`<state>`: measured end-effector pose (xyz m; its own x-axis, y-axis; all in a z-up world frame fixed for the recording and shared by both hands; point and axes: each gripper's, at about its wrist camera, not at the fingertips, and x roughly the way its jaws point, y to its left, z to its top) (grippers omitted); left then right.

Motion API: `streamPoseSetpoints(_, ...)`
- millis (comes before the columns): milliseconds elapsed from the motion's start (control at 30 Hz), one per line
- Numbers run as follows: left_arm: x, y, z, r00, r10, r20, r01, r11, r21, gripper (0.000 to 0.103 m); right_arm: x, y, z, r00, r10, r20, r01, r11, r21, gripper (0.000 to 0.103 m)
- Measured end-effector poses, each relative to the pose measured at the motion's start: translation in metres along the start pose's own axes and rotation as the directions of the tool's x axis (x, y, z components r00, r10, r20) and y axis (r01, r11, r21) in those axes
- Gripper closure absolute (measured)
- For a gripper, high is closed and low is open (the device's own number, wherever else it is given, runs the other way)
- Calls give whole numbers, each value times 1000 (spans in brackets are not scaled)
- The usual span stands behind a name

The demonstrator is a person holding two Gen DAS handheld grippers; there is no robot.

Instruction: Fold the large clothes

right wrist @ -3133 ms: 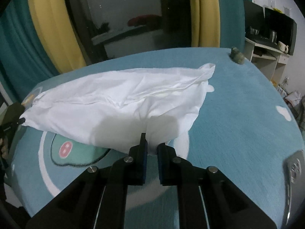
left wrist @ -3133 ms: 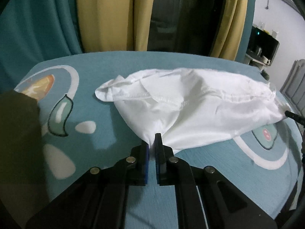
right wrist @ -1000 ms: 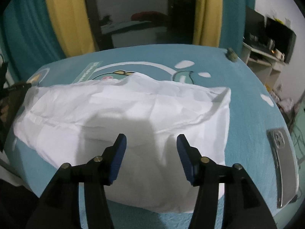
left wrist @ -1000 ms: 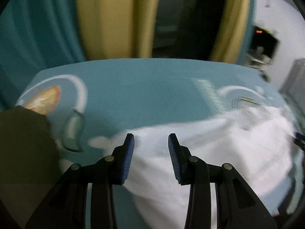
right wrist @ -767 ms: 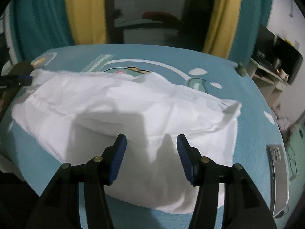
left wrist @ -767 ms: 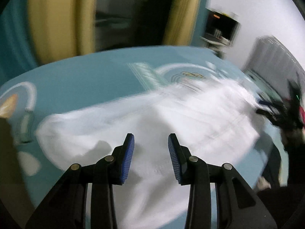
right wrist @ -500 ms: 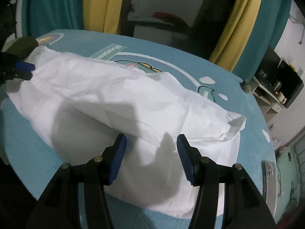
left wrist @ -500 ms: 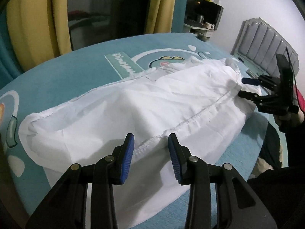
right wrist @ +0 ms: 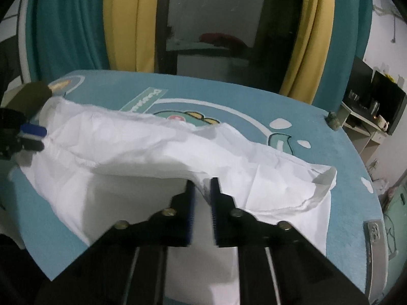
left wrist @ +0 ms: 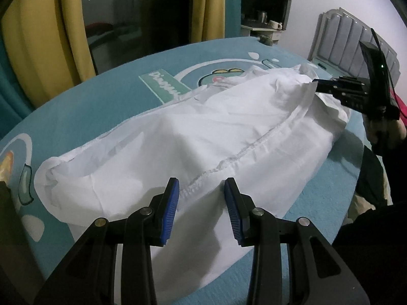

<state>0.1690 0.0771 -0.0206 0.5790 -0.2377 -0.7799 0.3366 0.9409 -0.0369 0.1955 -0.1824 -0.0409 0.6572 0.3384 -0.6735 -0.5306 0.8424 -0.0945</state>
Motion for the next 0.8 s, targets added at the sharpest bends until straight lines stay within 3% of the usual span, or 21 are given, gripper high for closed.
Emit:
streamPoseSetpoints(100, 5, 1, 6, 1000, 17, -8, -17, 1000, 10, 64, 3, -8, 13, 1000, 11, 14, -11, 999, 36, 99)
streamPoseSetpoints(333, 18, 2, 26, 997, 75, -14, -74, 995, 59, 64, 16, -16, 58, 1000, 10, 26, -9, 999, -38, 99)
streamPoseSetpoints(667, 38, 34, 58, 990, 138, -18, -137, 990, 39, 64, 76, -49, 111, 999, 34, -30, -35, 999, -18, 99)
streamPoseSetpoints(767, 59, 54, 62, 975, 217, -56, -215, 976, 32, 64, 98, -56, 116, 998, 1, -56, -1, 1000, 0, 99)
streamPoseSetpoints(800, 66, 61, 64, 961, 267, -66, -265, 964, 36, 64, 108, -59, 118, 997, -9, -70, 10, 1000, 15, 99)
